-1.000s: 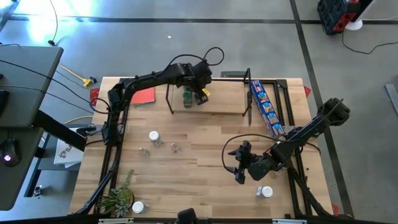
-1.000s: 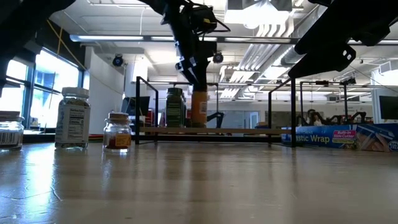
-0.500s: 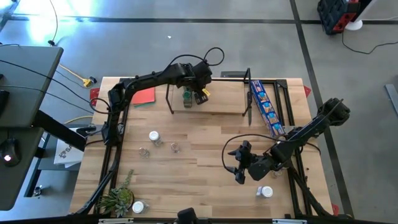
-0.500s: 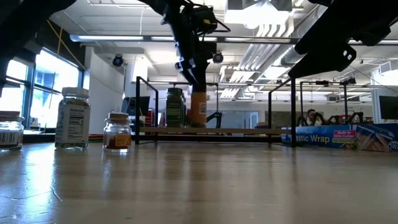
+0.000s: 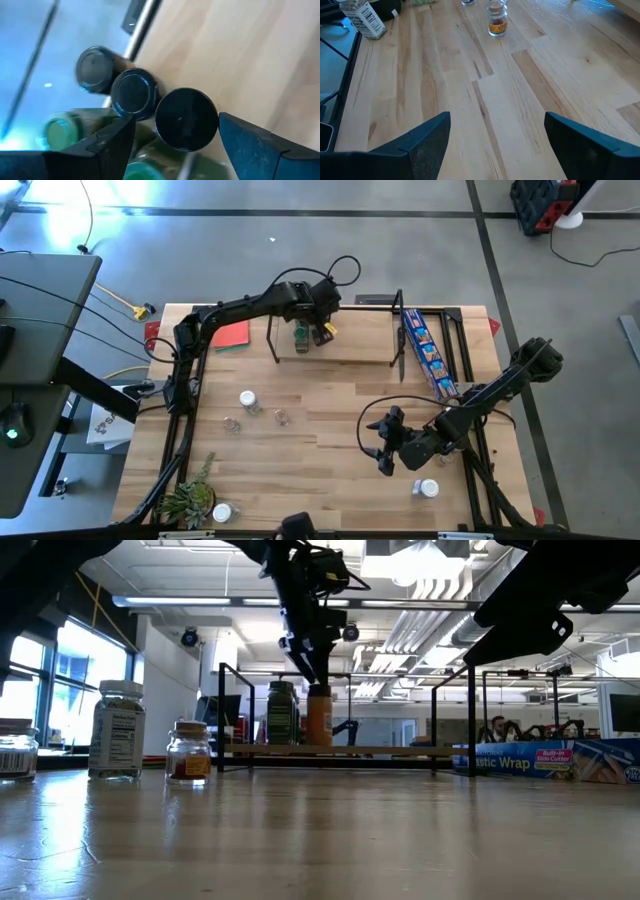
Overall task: Shelf spices
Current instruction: Put the bottom black seasoning bottle on the shelf aligned with the other black seasoning bottles, then put the black seasoning bottle on the shelf aligned with the other black seasoning bottles
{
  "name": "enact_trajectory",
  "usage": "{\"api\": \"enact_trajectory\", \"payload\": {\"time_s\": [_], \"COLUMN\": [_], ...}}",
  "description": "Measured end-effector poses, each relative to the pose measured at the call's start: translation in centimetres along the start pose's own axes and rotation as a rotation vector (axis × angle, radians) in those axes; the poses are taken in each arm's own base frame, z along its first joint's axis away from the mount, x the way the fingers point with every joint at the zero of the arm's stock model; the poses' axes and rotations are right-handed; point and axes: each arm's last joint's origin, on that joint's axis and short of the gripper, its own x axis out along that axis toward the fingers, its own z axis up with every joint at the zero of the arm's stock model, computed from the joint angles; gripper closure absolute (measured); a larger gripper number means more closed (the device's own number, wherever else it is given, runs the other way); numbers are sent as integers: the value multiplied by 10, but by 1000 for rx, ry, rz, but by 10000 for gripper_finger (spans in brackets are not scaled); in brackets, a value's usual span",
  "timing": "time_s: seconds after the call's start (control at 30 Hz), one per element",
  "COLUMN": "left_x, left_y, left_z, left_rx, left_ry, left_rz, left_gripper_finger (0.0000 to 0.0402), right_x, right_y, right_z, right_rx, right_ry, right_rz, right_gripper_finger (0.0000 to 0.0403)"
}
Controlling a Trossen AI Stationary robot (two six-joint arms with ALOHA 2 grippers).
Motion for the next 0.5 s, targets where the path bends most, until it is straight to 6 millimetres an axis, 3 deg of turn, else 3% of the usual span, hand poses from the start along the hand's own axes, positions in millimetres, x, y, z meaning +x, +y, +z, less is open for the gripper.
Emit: {"api": "enact_trajectory", "payload": {"time_s": [0.33,0.5], "left_x": [-6,-22], "left_y": [-14,-19], "left_z": [2,3], "left_rx": [56,68], "left_ry": [-9,-44], "left_rz": [-5,-12], "left_gripper_finger": [122,122], "right_x": [0,-1], "right_y": [0,0], "right_z": [0,0], "right_rx": [0,-2], "right_ry": [0,-8], "right_rz": [0,-7], "right_gripper_finger": [86,86]}}
